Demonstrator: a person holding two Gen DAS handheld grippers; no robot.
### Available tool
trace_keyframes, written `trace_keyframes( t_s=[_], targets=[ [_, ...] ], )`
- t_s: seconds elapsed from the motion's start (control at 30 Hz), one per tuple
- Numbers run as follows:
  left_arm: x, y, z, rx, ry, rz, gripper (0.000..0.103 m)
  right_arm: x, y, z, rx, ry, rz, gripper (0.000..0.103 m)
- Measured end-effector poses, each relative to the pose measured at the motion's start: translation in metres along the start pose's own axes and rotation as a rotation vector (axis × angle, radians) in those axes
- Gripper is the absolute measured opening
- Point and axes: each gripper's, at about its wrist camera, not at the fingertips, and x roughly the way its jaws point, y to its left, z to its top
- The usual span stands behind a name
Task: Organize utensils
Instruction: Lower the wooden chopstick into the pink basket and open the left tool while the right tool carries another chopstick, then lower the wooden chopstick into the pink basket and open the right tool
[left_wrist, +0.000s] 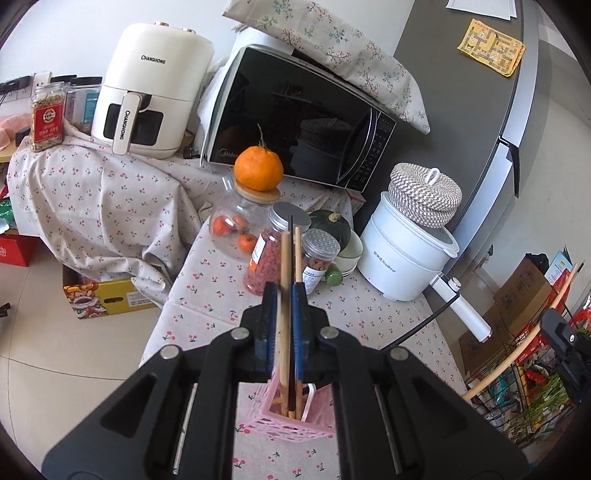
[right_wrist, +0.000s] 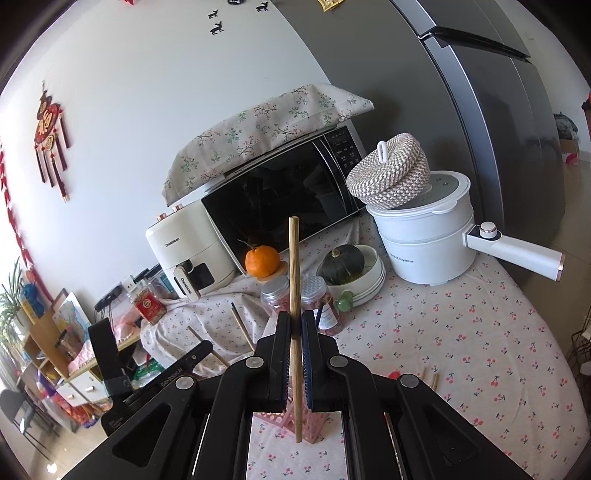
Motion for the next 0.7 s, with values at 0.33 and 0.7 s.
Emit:
trace_keyframes(
  t_s=[0.33, 0.7],
  targets=[
    [-0.023, 0.011, -0.004, -0.025, 0.07, 0.042, 0.075, 0.014, 0.011, 0.007, 0.015, -0.077, 0.031, 0.006],
    [-0.029, 0.026, -0.029, 0.139, 0.219, 0.146, 0.078, 0.054, 0.024, -0.007, 0.003, -0.058, 0.032, 0.006]
  ],
)
